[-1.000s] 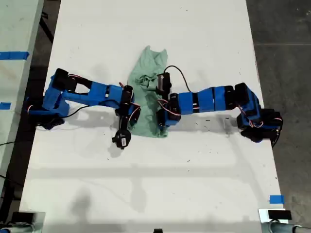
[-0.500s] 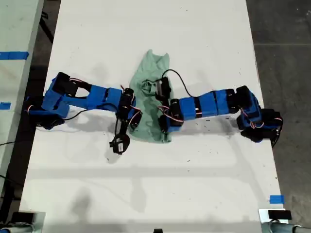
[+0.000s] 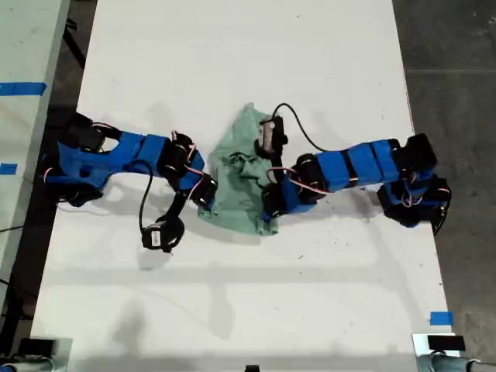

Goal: Fold tshirt

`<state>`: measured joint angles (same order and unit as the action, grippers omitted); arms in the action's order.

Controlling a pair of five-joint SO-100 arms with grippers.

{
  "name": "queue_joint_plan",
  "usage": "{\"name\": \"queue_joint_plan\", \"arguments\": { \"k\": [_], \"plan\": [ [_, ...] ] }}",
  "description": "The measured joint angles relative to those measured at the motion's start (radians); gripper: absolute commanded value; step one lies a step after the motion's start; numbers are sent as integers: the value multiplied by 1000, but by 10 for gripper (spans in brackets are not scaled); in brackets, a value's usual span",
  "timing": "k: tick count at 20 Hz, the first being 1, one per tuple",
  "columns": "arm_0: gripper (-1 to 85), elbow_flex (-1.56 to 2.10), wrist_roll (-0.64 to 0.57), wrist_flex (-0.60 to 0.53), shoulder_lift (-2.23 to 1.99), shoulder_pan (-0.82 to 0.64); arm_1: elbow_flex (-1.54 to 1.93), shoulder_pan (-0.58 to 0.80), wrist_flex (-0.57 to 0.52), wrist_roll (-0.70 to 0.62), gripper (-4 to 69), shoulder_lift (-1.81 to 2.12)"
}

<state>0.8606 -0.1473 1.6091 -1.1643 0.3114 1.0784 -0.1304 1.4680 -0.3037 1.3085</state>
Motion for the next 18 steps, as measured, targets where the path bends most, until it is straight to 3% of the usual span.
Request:
{"name": "queue_joint_plan", "arguments": {
  "k": [5, 11, 15, 16, 17, 18],
  "plan": [
    [0, 0, -282, 14, -40, -259, 98, 322, 15, -216, -17, 137],
    [0, 0, -741, -192, -26, -655, 106, 672, -40, -509, -17, 156],
    [37, 0, -879, -347, 71, -762, 212, 788, -189, -641, -13, 156],
    [145, 0, -893, -382, 109, -776, 259, 810, -241, -660, 77, 156],
    [271, 0, -897, -411, 150, -793, 310, 831, -293, -670, 256, 156],
    [300, 0, -896, -431, 192, -811, 364, 857, -350, -673, 375, 156]
  ]
}}
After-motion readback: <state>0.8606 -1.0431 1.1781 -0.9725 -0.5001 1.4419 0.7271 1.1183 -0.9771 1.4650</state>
